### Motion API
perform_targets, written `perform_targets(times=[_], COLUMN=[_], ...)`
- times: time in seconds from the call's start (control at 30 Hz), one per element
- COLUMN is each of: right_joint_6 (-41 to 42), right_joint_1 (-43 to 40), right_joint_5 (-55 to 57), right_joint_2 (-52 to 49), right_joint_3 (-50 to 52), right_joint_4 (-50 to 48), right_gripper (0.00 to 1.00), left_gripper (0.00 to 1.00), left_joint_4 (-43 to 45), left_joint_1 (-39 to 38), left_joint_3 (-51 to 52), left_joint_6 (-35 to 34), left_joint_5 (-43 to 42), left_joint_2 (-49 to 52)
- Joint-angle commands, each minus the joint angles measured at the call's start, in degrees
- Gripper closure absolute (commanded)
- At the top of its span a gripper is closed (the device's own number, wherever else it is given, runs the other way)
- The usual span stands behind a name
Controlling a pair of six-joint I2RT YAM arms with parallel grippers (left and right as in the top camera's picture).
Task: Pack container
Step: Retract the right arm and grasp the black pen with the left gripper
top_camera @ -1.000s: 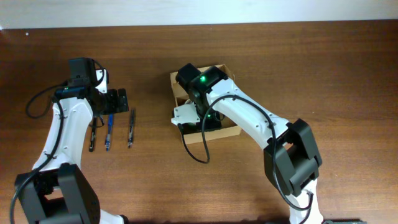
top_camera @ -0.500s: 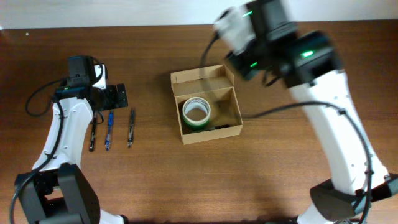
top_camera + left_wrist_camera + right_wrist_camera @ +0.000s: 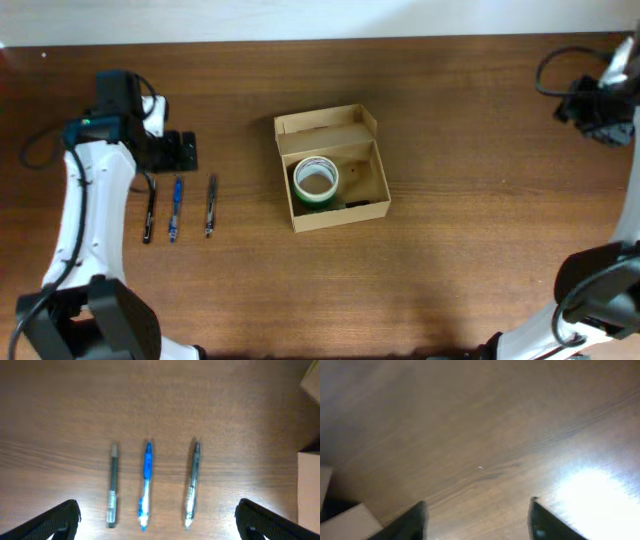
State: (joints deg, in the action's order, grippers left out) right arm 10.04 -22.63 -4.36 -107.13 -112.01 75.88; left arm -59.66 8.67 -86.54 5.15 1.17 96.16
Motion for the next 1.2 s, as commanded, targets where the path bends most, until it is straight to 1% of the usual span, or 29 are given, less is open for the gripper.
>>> perform_targets(times=[0.0, 0.1, 0.2, 0.23, 0.27, 0.33, 0.37, 0.4, 0.43, 0.57, 0.63, 0.7, 0.93, 0.97, 1.03, 1.07, 1.1, 1.17], right_joint_6=[1.4, 1.4, 1.4, 1.4, 1.4, 1.4, 1.4, 1.4, 1.4, 1.4, 1.4, 1.4, 1.4, 1.4, 1.4, 1.4, 1.4, 1.4], right_joint_1=[-2.8, -3.6, -3.7, -3.6, -3.6, -3.6, -3.6, -3.6, -3.6, -3.6, -3.6, -3.6, -3.6, -3.6, -3.6, -3.6, -3.6, -3.6], right_joint_5=[-1.2, -1.2, -1.2, -1.2, -1.2, -1.2, -1.2, -1.2, -1.2, -1.2, -1.2, -1.2, -1.2, -1.2, -1.2, -1.2, -1.2, -1.2], right_joint_2=[-1.1, -1.2, -1.2, -1.2, -1.2, -1.2, -1.2, -1.2, -1.2, -1.2, -1.2, -1.2, -1.2, -1.2, -1.2, -1.2, -1.2, -1.2], right_joint_3=[5.7, 8.9, 10.9, 10.9, 10.9, 10.9, 10.9, 10.9, 10.9, 10.9, 10.9, 10.9, 10.9, 10.9, 10.9, 10.9, 10.9, 10.9], right_joint_4=[-2.1, -2.9, -2.8, -2.9, -2.8, -2.8, -2.8, -2.8, -2.8, -2.8, -2.8, -2.8, -2.8, -2.8, -2.8, -2.8, -2.8, -2.8], right_gripper=[0.01, 0.01, 0.01, 0.01, 0.01, 0.01, 0.01, 0.01, 0.01, 0.01, 0.01, 0.01, 0.01, 0.01, 0.01, 0.01, 0.01, 0.01], left_gripper=[0.01, 0.01, 0.01, 0.00, 0.01, 0.06, 0.11, 0.11, 0.15, 0.15, 0.15, 0.19, 0.20, 0.23, 0.28, 0.35, 0.39, 0.39], left_joint_4=[-3.6, -5.4, -5.7, -5.8, -5.9, -6.2, -6.5, -7.6, -9.3, -10.0, -9.8, -9.3, -6.3, -5.7, -4.2, -3.3, -2.4, -2.0], left_joint_1=[0.2, 1.6, 6.0, 7.3, 8.9, 11.2, 12.2, 13.0, 13.4, 13.4, 13.4, 13.4, 13.4, 13.4, 13.4, 13.4, 13.4, 13.4], left_joint_3=[-6.7, -8.1, -8.1, -8.1, -8.1, -8.0, -8.0, -7.8, -7.4, -3.7, -1.9, -1.6, -1.6, -1.6, -1.6, -1.6, -1.6, -1.6], left_joint_6=[5.7, 6.6, 6.8, 7.1, 7.1, 7.6, 8.3, 8.5, 8.5, 8.8, 12.1, 13.0, 15.4, 15.4, 16.1, 16.5, 16.9, 17.5], left_joint_5=[1.8, 4.7, 9.2, 9.2, 8.6, 6.6, 5.3, 4.0, 2.9, -0.3, -0.3, -0.4, -0.3, 0.1, 0.2, 0.1, 0.1, 0.1], left_joint_2=[0.3, 0.2, -0.3, -0.3, -0.2, 0.2, 0.7, 1.5, 3.0, 8.0, 11.9, 14.7, 21.6, 22.6, 23.5, 23.8, 24.3, 25.0])
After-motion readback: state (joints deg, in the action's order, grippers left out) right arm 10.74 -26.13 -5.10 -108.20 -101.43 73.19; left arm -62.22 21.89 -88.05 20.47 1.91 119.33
